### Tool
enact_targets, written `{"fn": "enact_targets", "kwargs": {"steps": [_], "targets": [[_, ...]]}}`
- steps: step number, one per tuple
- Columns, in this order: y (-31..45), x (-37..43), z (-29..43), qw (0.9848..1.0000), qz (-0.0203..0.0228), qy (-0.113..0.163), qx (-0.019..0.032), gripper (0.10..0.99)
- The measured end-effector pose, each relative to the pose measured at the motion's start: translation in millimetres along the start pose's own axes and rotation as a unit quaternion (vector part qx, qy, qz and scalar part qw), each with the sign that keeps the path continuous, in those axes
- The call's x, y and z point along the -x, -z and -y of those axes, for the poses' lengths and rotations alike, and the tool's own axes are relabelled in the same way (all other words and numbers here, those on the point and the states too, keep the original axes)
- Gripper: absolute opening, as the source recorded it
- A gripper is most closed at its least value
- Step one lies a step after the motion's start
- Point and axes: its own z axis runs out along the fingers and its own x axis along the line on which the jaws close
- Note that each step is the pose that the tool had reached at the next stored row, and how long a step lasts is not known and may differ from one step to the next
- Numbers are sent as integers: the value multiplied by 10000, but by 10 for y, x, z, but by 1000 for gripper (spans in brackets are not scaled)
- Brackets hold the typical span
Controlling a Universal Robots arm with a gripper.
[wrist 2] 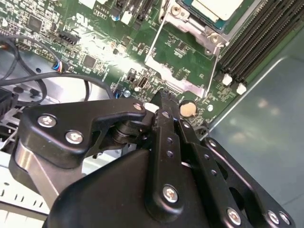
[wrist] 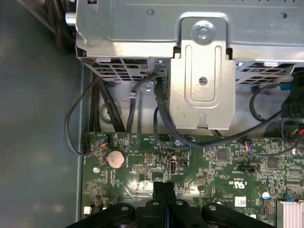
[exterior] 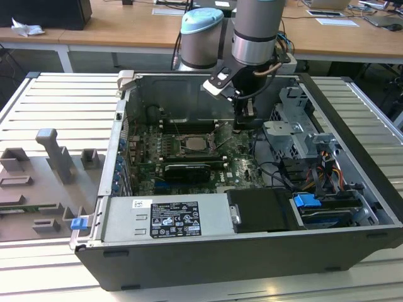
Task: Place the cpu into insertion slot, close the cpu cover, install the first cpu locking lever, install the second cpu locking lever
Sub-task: 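Close the cpu cover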
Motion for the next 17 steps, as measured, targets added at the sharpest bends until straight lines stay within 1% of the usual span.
{"fn": "enact_targets", "kwargs": {"steps": [1,4,6,8,11,13,17], "targets": [[-17,-1,0,10000,-1,33,0,106],[-29,-2,8,10000,-4,77,-10,106],[-29,-2,40,10000,-4,87,-11,106],[-27,-4,89,10000,-4,88,-11,106],[-23,-7,180,10000,-5,88,-10,106],[-22,-7,208,10000,-5,88,-10,106],[-21,-8,240,10000,-5,88,-10,106]]}}
